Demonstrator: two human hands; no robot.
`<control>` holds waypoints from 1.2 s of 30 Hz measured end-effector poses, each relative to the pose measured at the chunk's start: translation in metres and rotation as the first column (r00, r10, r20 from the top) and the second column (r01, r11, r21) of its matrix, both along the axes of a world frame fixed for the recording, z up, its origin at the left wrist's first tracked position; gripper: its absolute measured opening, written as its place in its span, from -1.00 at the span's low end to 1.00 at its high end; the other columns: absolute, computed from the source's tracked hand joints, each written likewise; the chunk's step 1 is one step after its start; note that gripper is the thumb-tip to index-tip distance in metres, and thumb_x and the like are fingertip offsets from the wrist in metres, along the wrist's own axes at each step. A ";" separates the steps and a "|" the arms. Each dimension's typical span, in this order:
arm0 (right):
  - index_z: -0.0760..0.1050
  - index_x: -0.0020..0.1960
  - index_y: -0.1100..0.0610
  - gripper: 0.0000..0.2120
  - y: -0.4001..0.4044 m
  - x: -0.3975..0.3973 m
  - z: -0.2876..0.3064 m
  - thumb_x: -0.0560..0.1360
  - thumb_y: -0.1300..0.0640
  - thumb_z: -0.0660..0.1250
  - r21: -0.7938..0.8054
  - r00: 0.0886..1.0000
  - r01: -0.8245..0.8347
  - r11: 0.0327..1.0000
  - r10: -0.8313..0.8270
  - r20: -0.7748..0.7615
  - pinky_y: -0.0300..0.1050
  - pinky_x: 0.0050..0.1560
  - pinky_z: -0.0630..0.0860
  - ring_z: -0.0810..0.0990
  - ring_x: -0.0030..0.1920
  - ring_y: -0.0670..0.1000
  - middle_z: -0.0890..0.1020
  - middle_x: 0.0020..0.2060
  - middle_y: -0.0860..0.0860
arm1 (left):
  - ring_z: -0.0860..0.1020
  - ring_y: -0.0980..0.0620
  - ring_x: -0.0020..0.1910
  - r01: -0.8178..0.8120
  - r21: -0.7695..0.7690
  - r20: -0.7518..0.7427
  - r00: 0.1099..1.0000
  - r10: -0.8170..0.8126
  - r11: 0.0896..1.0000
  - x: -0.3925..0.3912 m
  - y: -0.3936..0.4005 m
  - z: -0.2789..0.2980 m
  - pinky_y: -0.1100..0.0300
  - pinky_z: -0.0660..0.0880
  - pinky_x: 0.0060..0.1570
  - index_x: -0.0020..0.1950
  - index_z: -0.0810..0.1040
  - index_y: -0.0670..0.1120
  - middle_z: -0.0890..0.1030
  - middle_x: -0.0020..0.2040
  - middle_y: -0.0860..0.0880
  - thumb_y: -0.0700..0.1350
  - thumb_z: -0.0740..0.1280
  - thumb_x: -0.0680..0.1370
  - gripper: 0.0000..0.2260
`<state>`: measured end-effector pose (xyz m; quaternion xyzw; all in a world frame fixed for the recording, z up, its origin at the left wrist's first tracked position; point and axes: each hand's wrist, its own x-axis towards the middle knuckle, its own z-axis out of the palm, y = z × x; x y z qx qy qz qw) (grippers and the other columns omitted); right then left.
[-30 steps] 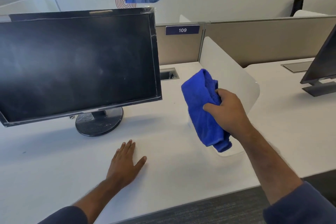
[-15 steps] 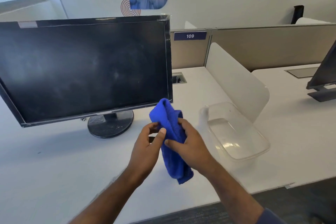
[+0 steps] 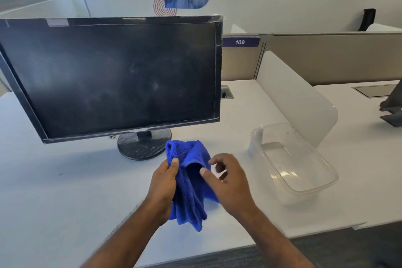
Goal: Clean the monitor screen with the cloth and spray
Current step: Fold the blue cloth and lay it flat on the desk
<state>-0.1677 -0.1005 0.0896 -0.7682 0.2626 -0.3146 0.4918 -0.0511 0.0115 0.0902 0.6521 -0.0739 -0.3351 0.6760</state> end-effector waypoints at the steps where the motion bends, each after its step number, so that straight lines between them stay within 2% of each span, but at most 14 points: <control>1: 0.47 0.05 -0.06 -0.67 -0.003 0.000 -0.001 0.37 -0.04 0.52 0.016 0.999 0.044 0.999 -0.044 0.000 -0.38 -0.08 0.42 0.51 -0.02 -0.18 0.54 -0.04 -0.20 | 0.69 -0.07 0.06 0.012 -0.009 -0.013 1.000 -0.012 1.000 0.002 0.002 0.000 0.00 0.58 0.08 0.07 0.67 0.02 0.74 0.02 -0.03 0.02 0.15 0.70 -0.71; 3: 0.38 0.25 -0.10 -0.39 -0.007 0.001 0.000 0.29 -0.22 0.50 0.162 0.996 -0.026 0.986 0.039 -0.081 -0.42 0.05 0.40 0.44 0.19 -0.25 0.46 0.16 -0.23 | 0.70 -0.03 0.08 0.068 -0.043 -0.049 0.996 -0.070 0.997 0.005 0.006 0.000 0.01 0.57 0.08 0.06 0.69 0.08 0.73 0.08 -0.03 0.03 0.16 0.70 -0.70; 5: 0.31 0.36 -0.12 -0.24 -0.006 0.002 -0.001 0.25 -0.26 0.52 0.342 0.971 -0.185 0.921 0.224 -0.080 -0.41 0.05 0.46 0.47 0.23 -0.27 0.47 0.24 -0.22 | 0.69 -0.03 0.11 0.150 -0.076 -0.075 0.985 -0.155 0.986 0.007 0.009 0.002 0.05 0.59 0.05 0.09 0.69 0.09 0.72 0.13 -0.05 0.04 0.15 0.70 -0.70; 8: 0.40 0.30 -0.08 -0.37 0.000 0.008 -0.008 0.31 -0.09 0.57 0.411 0.968 -0.235 0.881 0.248 0.021 -0.35 -0.02 0.54 0.61 0.10 -0.21 0.61 0.11 -0.22 | 0.68 -0.08 0.13 0.233 -0.110 -0.101 0.965 -0.244 0.966 0.011 0.011 0.005 0.13 0.65 -0.05 0.11 0.69 0.04 0.71 0.16 -0.11 0.03 0.16 0.69 -0.70; 11: 0.53 0.09 0.03 -0.70 -0.005 0.014 -0.009 0.41 0.20 0.49 0.408 1.000 -0.021 0.913 0.022 0.002 -0.22 -0.12 0.59 0.67 -0.06 -0.06 0.70 -0.09 -0.07 | 0.70 -0.09 0.10 0.259 -0.118 -0.100 0.957 -0.271 0.959 0.019 0.014 0.008 0.14 0.65 -0.08 0.10 0.70 0.02 0.71 0.14 -0.12 0.03 0.15 0.70 -0.69; 13: 0.56 -0.01 0.12 -0.81 -0.015 0.014 -0.008 0.42 0.33 0.39 0.434 0.996 0.089 0.897 -0.081 -0.038 -0.06 -0.10 0.60 0.65 -0.14 0.02 0.70 -0.16 0.06 | 0.69 0.01 0.11 0.254 -0.064 -0.069 0.964 -0.258 0.965 0.027 0.016 0.011 0.12 0.64 -0.03 0.10 0.70 0.09 0.72 0.15 -0.02 0.05 0.15 0.70 -0.69; 17: 0.59 -0.06 0.15 -0.82 -0.036 0.011 -0.004 0.41 0.35 0.35 0.518 0.994 0.100 0.850 -0.068 -0.080 -0.08 -0.14 0.58 0.65 -0.17 0.02 0.71 -0.17 0.06 | 0.68 0.05 0.09 0.224 0.083 -0.044 0.974 -0.221 0.971 0.049 0.022 0.004 0.00 0.59 0.03 0.15 0.67 0.12 0.72 0.11 0.09 0.08 0.15 0.70 -0.71; 22: 0.60 -0.05 0.14 -0.85 -0.060 0.018 -0.020 0.43 0.32 0.36 0.554 0.961 0.160 0.817 -0.001 -0.276 -0.05 -0.20 0.62 0.68 -0.08 0.11 0.71 -0.10 0.09 | 0.72 0.00 -0.13 0.221 0.244 -0.120 0.973 -0.197 0.944 0.060 0.018 -0.020 0.10 0.62 -0.22 0.11 0.66 -0.03 0.76 -0.07 0.02 0.04 0.18 0.69 -0.72; 26: 0.55 0.03 0.16 -0.82 -0.070 0.023 -0.051 0.45 0.34 0.38 0.539 0.932 0.240 0.807 -0.037 -0.361 0.03 -0.13 0.65 0.67 -0.08 0.11 0.67 -0.03 0.12 | 0.66 -0.08 -0.10 0.244 0.346 -0.135 0.969 -0.209 0.906 0.061 0.014 -0.051 0.08 0.58 -0.11 0.05 0.64 -0.16 0.71 -0.01 -0.14 -0.07 0.22 0.67 -0.75; 28: 0.50 0.15 0.17 -0.71 -0.070 0.022 -0.066 0.45 0.32 0.40 0.497 0.923 0.265 0.827 -0.069 -0.378 0.01 -0.08 0.64 0.65 -0.07 0.07 0.64 0.00 0.09 | 0.65 -0.09 -0.09 0.227 0.367 -0.109 0.974 -0.201 0.902 0.061 0.014 -0.065 0.07 0.58 -0.08 0.02 0.61 -0.22 0.70 0.01 -0.23 -0.15 0.22 0.65 -0.79; 30: 0.46 0.19 0.13 -0.65 -0.068 0.019 -0.076 0.44 0.28 0.41 0.374 0.905 0.286 0.882 -0.120 -0.407 0.00 -0.01 0.63 0.62 -0.06 0.01 0.63 0.05 0.08 | 0.63 -0.11 -0.04 0.210 0.388 -0.067 0.978 -0.199 0.897 0.060 0.014 -0.073 0.03 0.59 0.01 0.05 0.59 -0.21 0.68 0.02 -0.18 -0.16 0.22 0.65 -0.81; 32: 0.42 0.29 0.11 -0.56 -0.065 0.017 -0.080 0.44 0.20 0.43 0.142 0.865 0.282 0.949 -0.188 -0.464 -0.06 0.08 0.57 0.59 0.04 0.00 0.58 0.20 0.06 | 0.62 -0.06 0.05 0.212 0.434 -0.020 0.974 -0.226 0.876 0.060 0.014 -0.076 0.04 0.61 0.00 0.16 0.58 -0.14 0.66 0.11 -0.08 -0.12 0.25 0.66 -0.83; 34: 0.38 0.39 0.10 -0.45 -0.058 0.016 -0.080 0.45 0.10 0.45 -0.142 0.816 0.253 0.957 -0.290 -0.501 -0.02 0.23 0.45 0.51 0.23 0.08 0.50 0.28 0.03 | 0.61 -0.02 0.06 0.206 0.485 0.022 0.969 -0.248 0.850 0.060 0.017 -0.076 0.11 0.59 -0.06 0.22 0.55 -0.08 0.62 0.12 -0.04 -0.13 0.27 0.65 -0.83; 36: 0.44 0.34 0.07 -0.53 -0.048 0.016 -0.076 0.47 0.07 0.43 -0.268 0.862 0.193 0.944 -0.293 -0.413 -0.05 0.24 0.40 0.46 0.23 0.05 0.50 0.21 -0.01 | 0.63 -0.04 0.02 0.185 0.511 0.039 0.970 -0.238 0.839 0.060 0.023 -0.076 0.13 0.61 -0.11 0.24 0.51 -0.06 0.61 0.09 -0.04 -0.18 0.25 0.64 -0.82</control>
